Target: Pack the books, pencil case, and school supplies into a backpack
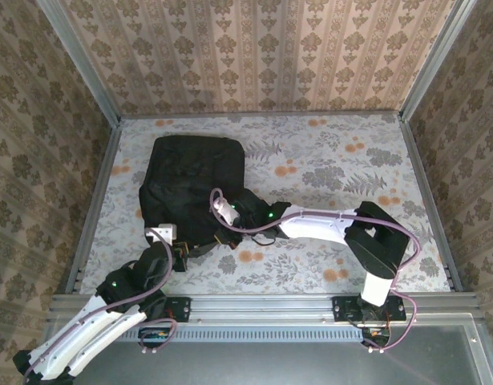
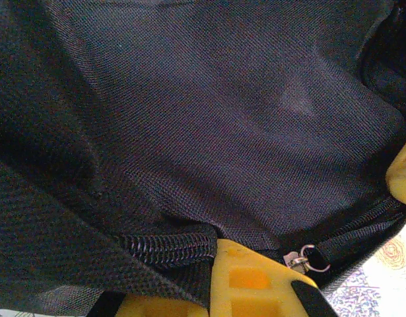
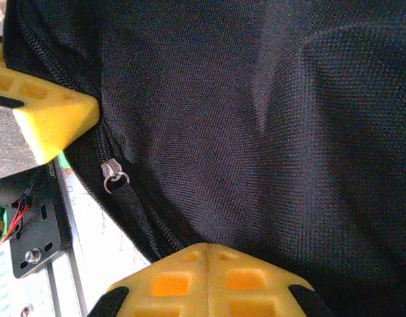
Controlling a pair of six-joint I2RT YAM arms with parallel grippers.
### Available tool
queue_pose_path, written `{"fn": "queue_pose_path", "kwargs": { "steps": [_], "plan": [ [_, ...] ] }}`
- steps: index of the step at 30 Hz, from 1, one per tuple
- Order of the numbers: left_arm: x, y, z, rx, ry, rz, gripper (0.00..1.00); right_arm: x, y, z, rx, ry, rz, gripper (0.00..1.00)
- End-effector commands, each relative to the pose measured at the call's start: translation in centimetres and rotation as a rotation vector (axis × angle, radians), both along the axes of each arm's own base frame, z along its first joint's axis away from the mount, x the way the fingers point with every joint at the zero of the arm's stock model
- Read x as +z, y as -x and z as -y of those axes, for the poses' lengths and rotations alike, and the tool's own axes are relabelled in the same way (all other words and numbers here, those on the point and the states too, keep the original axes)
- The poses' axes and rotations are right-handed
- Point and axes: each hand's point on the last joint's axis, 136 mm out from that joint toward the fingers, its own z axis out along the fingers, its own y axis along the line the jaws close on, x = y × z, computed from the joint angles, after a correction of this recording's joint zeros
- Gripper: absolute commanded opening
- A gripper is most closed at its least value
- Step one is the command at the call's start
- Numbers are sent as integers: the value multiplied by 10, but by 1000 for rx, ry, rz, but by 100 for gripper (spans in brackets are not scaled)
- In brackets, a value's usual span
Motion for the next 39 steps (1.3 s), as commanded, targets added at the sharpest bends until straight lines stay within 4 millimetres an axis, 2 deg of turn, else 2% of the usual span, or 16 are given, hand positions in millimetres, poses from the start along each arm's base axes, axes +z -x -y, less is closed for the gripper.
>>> {"fn": "queue_pose_path", "kwargs": {
  "steps": [1,8,13,16,17,18,20,24,27,31,33,35,36,39],
  "plan": [
    [29,-12,-8,53,-5,99,0,12,-17,11,-94,-54,42,0],
    [27,-11,-6,38,-14,93,0,25,-42,34,-227,-191,-6,0],
    [26,-11,-1,13,-15,88,0,24,-47,37,-248,-220,-30,0],
    [27,-10,15,-74,-6,94,0,31,-41,30,-186,-222,-34,0],
    [30,-10,20,-101,1,102,0,34,-38,28,-157,-217,-39,5],
    [36,-11,24,-121,1,116,0,36,-36,27,-137,-211,-36,11],
    [56,-15,26,-130,-8,169,0,45,-37,27,-124,-209,-3,31],
    [110,-24,29,-181,-102,328,0,71,-50,30,-135,-252,146,38],
    [125,-26,33,-243,-208,329,0,91,-55,22,-104,-279,203,41],
    [140,-27,31,-264,-286,305,0,84,-50,2,-5,-232,243,42],
    [149,-31,14,-170,-301,313,0,79,-37,-11,86,-223,311,40],
    [155,-32,-9,-36,-287,303,1,64,-16,-23,197,-182,392,37],
    [154,-31,-19,29,-256,287,9,54,-4,-26,250,-153,432,36],
    [138,-18,-44,180,-145,185,12,25,21,-31,317,-111,464,34]
  ]
}}
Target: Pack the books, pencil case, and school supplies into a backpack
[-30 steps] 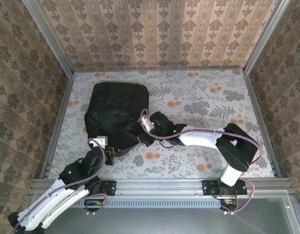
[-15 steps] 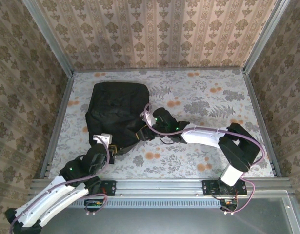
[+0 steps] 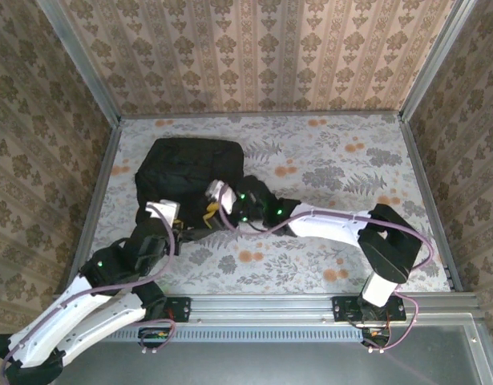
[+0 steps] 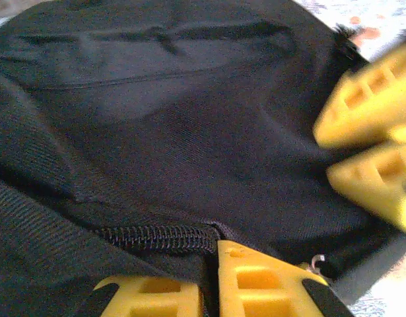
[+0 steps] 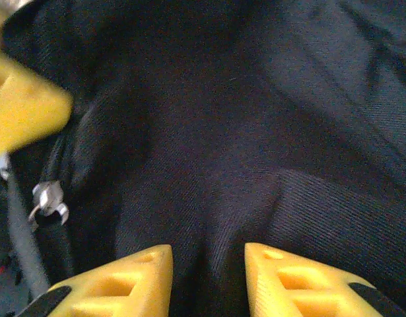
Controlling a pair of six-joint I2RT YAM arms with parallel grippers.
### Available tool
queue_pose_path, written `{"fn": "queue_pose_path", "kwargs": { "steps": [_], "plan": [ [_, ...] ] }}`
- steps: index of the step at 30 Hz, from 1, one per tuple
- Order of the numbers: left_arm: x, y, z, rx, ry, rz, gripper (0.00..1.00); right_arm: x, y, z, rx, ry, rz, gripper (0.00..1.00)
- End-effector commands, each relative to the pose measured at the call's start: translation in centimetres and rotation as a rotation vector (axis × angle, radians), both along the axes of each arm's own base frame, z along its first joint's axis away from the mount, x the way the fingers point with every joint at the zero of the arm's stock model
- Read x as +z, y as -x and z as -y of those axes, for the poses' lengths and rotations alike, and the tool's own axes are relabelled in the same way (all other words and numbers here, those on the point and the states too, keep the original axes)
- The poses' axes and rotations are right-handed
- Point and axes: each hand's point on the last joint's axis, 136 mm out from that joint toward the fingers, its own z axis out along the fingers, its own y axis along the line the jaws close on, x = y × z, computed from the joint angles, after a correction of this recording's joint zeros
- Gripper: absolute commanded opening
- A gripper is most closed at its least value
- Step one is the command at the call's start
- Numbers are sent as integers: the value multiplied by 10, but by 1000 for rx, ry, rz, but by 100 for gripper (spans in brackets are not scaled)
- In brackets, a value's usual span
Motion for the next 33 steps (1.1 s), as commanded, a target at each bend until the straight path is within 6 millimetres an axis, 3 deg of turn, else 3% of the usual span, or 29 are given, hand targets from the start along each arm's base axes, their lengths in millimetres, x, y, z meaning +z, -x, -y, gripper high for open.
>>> {"fn": "queue_pose_path", "kwargs": {
  "steps": [1,5,9,12,17,20,23,27,29,33],
  "plan": [
    [20,2,-42,272,161,38,12,-54,44,-6,158,115,54,33],
    [-13,20,-35,321,287,-139,18,-80,72,-14,251,160,52,32],
    [-33,36,-36,401,323,-312,47,-86,71,-13,241,181,84,33],
    [-45,44,-24,387,335,-434,58,-81,64,-10,209,184,119,33],
    [-54,50,-28,479,435,-504,63,-44,25,3,-46,128,24,29],
    [-69,57,-30,566,489,-600,67,-34,-3,8,-129,117,-118,13],
    [-89,71,-38,721,497,-760,66,-27,-16,6,-136,82,-201,14],
    [-108,84,-39,821,478,-951,62,-33,18,-13,61,160,-299,28],
    [-113,85,-38,824,481,-961,61,-39,37,-22,151,163,-208,34],
    [-116,80,-39,830,498,-927,61,-39,76,-31,415,95,0,37]
  ]
}}
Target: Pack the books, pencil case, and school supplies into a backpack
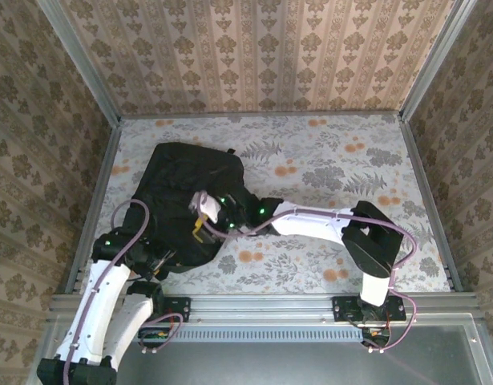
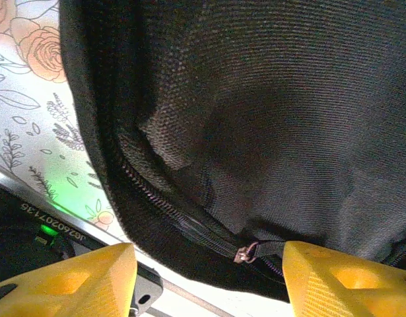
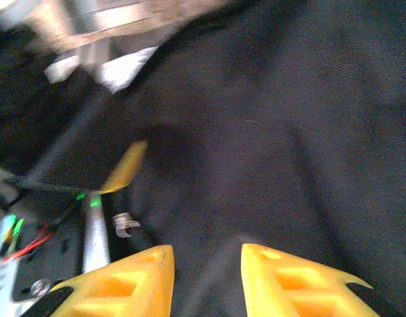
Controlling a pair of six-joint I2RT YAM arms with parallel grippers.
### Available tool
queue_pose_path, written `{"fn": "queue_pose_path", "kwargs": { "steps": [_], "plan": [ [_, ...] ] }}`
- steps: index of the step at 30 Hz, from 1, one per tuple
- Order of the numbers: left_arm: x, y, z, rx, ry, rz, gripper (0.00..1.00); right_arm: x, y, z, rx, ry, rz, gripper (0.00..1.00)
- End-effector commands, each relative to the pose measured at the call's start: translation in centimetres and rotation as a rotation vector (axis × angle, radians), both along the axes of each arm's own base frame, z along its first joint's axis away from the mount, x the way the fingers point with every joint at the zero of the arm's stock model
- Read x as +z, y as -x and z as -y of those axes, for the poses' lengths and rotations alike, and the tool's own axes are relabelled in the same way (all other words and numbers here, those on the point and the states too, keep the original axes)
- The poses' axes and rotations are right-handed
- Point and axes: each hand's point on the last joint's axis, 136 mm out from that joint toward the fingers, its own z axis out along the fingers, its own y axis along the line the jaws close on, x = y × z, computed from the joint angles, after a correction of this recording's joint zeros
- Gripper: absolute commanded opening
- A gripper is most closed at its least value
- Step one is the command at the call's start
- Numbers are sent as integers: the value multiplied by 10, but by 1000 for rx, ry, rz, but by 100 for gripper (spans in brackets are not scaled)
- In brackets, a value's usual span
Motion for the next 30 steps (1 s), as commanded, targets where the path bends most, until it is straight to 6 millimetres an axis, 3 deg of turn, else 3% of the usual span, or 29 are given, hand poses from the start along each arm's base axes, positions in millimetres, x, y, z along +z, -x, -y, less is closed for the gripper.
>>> {"fn": "queue_pose_path", "kwargs": {
  "steps": [1,5,8,14,18,30],
  "plan": [
    [-9,17,4,8,40,-66,61,-22,44,-2,279,-31,161,37],
    [-14,11,1,10,20,-29,57,-30,34,-4,343,-13,324,36],
    [-23,11,3,13,34,-34,51,-42,37,-2,441,36,399,35],
    [-29,7,2,13,20,-31,51,-58,31,-8,511,99,514,35],
    [-32,5,1,9,12,-43,50,-61,33,-15,544,113,520,38],
    [-35,5,0,15,16,-52,42,-103,41,-20,630,289,508,40]
  ]
}}
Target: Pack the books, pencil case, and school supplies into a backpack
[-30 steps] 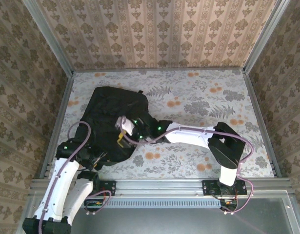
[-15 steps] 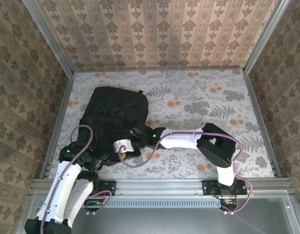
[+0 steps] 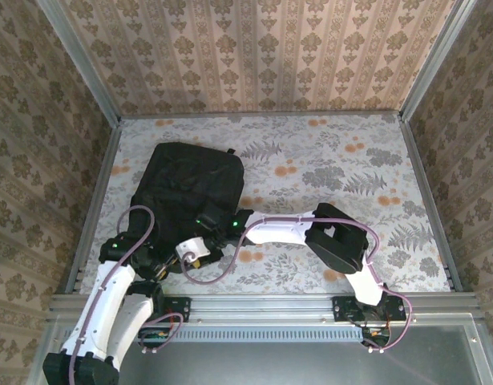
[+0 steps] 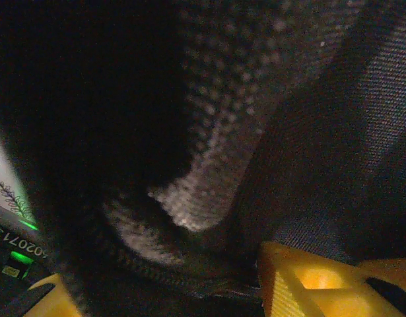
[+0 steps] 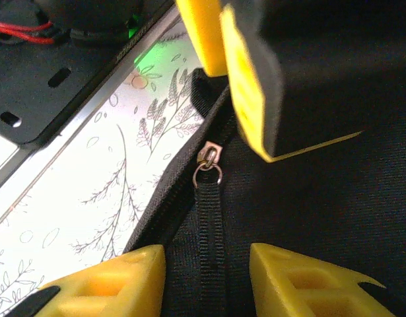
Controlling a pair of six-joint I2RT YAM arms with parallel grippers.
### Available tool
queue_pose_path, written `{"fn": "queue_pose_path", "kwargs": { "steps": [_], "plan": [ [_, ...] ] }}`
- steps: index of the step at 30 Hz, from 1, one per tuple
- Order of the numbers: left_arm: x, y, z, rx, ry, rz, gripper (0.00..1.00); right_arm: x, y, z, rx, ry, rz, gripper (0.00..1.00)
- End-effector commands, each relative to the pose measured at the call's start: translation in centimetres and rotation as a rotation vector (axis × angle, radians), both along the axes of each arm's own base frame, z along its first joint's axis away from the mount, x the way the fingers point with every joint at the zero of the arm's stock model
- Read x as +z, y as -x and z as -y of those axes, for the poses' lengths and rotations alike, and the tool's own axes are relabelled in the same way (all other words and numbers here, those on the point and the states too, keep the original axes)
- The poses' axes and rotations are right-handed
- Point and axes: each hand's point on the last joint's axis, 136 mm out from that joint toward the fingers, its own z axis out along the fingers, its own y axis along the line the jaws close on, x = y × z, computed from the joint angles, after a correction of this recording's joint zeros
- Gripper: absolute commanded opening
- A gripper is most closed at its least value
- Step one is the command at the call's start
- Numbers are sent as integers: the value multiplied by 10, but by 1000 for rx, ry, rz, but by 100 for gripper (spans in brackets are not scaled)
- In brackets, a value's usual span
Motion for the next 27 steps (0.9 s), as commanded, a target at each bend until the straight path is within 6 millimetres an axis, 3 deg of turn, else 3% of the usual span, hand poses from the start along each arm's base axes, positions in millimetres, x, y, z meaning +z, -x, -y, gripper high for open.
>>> {"fn": "queue_pose_path", "kwargs": {
  "steps": [1,7,12,17,25,27],
  "plan": [
    [-2,3,-1,-3,-3,-11,42,-25,5,8,38,111,37,39],
    [-6,2,-3,8,-5,-16,41,-41,3,5,25,179,79,27],
    [-10,1,-4,23,-8,-26,41,-39,3,5,12,183,85,2],
    [-17,1,-5,45,4,-40,39,-28,4,9,0,153,103,0],
    [-22,-3,-8,52,-6,-36,1,-8,3,25,-29,123,153,0],
    [-22,-3,-8,50,-5,-34,0,-4,1,30,-41,120,167,0]
  ]
}}
